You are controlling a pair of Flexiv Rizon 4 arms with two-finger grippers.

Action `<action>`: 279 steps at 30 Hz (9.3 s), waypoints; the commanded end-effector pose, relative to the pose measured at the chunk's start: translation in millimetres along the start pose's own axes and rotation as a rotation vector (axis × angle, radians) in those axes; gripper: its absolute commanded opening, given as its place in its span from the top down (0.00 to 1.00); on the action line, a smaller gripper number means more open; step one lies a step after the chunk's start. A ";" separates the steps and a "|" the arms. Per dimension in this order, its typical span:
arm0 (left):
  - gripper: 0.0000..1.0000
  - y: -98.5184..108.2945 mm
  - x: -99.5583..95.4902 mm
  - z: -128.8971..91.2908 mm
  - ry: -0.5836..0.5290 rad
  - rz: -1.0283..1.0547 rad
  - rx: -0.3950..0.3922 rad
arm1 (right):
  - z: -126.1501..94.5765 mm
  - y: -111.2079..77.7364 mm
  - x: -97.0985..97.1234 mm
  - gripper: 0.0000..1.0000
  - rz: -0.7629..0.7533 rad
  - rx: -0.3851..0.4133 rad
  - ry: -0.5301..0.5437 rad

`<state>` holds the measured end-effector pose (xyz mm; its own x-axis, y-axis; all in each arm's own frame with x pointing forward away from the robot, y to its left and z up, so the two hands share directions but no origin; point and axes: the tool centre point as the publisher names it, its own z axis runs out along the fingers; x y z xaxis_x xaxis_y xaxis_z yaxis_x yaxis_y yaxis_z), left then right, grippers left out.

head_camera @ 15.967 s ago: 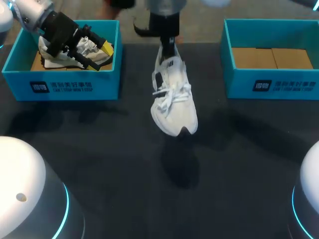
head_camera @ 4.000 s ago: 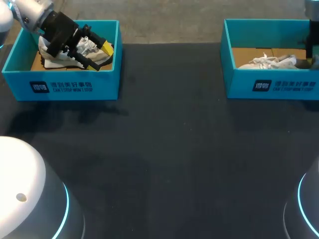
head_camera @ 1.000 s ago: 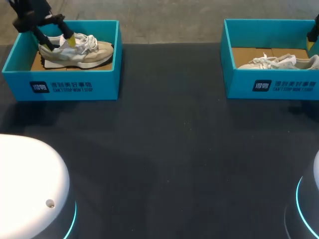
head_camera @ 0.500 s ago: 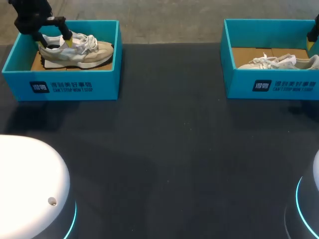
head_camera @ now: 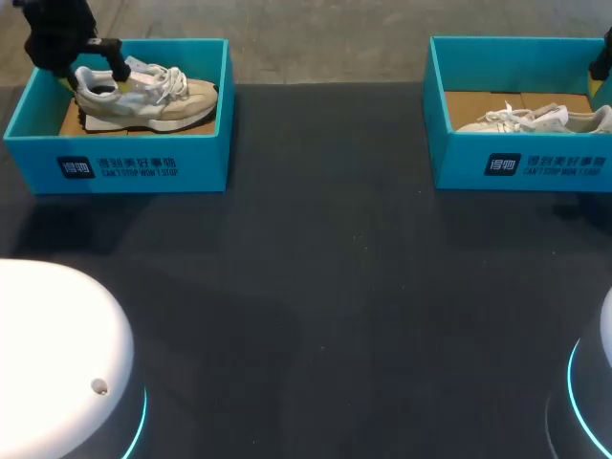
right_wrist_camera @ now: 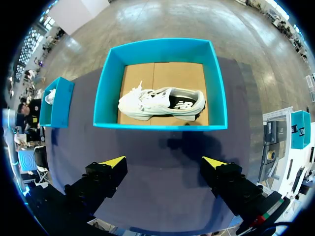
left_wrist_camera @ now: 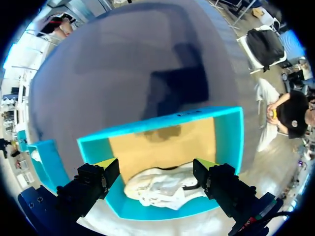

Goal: Take the shoe out of the shoebox, open the shoe tongue, remove and reinsert the insole, then place the shoe into the shoebox

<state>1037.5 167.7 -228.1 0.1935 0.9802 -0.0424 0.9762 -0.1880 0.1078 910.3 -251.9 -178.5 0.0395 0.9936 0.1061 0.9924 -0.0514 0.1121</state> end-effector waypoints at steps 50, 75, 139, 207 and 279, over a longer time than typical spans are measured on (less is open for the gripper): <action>0.76 117.1 129.5 68.4 0.120 -0.116 0.107 | 0.4 -1.0 0.2 0.00 0.000 -0.003 0.001; 0.30 137.9 142.3 101.4 0.113 -0.175 0.137 | 0.4 -1.0 0.2 0.00 0.000 -0.003 0.001; 1.00 124.6 140.1 82.3 0.131 -0.034 0.207 | 0.4 -1.0 0.2 0.00 0.000 -0.003 0.001; 1.00 8.3 20.9 -72.1 0.146 -0.027 0.064 | 0.4 -1.0 0.2 0.00 0.000 -0.003 0.001; 1.00 -190.1 -188.8 -57.8 0.154 -0.128 0.022 | 0.4 -1.0 0.2 0.00 0.000 -0.003 0.001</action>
<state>811.7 20.0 -183.9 0.0509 0.9934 0.1023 0.9949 -0.0594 0.0813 910.2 -251.9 -178.6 0.0393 0.9935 0.1065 0.9923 -0.0513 0.1125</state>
